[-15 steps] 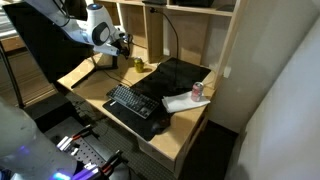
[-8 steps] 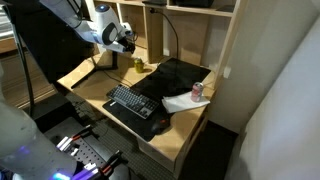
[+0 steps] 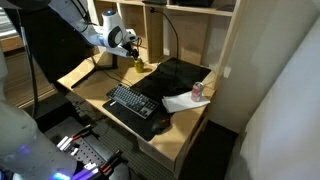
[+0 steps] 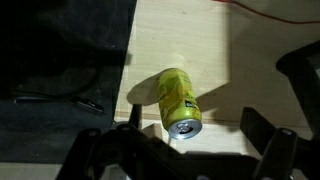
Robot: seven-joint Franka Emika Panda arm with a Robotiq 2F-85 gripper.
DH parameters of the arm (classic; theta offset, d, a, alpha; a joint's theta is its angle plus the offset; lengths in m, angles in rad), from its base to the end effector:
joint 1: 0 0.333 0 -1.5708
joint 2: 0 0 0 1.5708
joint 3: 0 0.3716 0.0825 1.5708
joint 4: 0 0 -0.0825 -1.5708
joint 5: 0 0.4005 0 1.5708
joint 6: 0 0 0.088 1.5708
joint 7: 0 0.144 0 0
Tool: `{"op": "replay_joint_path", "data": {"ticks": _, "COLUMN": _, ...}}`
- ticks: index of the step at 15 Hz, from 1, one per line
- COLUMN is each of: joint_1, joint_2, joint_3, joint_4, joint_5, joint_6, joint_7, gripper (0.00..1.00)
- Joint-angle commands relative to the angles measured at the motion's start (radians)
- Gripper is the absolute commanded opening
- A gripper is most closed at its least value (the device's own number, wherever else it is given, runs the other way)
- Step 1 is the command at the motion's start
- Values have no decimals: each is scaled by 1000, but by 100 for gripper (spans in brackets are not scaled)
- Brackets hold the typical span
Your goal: Move the mouse to the bottom of the table, the take the two cans and put them on the paper
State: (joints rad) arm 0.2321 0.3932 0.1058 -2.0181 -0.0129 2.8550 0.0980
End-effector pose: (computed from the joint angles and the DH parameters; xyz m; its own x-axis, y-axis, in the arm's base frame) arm 0.6509 0.2244 0.3104 0.8837 0.1939 0.4260 0.2475 -0.9661 -0.0739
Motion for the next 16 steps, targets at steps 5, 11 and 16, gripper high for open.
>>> {"op": "replay_joint_path", "data": {"ticks": 5, "joint_1": -3, "joint_2": 46, "joint_3": 3, "joint_4": 36, "joint_5": 3, "joint_6": 55, "joint_7": 0, "gripper": 100}}
{"op": "replay_joint_path", "data": {"ticks": 11, "joint_1": -54, "joint_2": 34, "joint_3": 75, "joint_4": 57, "joint_5": 49, "joint_6": -214, "joint_7": -98, "gripper": 100}}
{"op": "replay_joint_path", "data": {"ticks": 16, "joint_1": -4, "joint_2": 41, "joint_3": 5, "joint_4": 61, "joint_5": -45, "joint_6": -127, "joint_7": -47, "gripper": 100}}
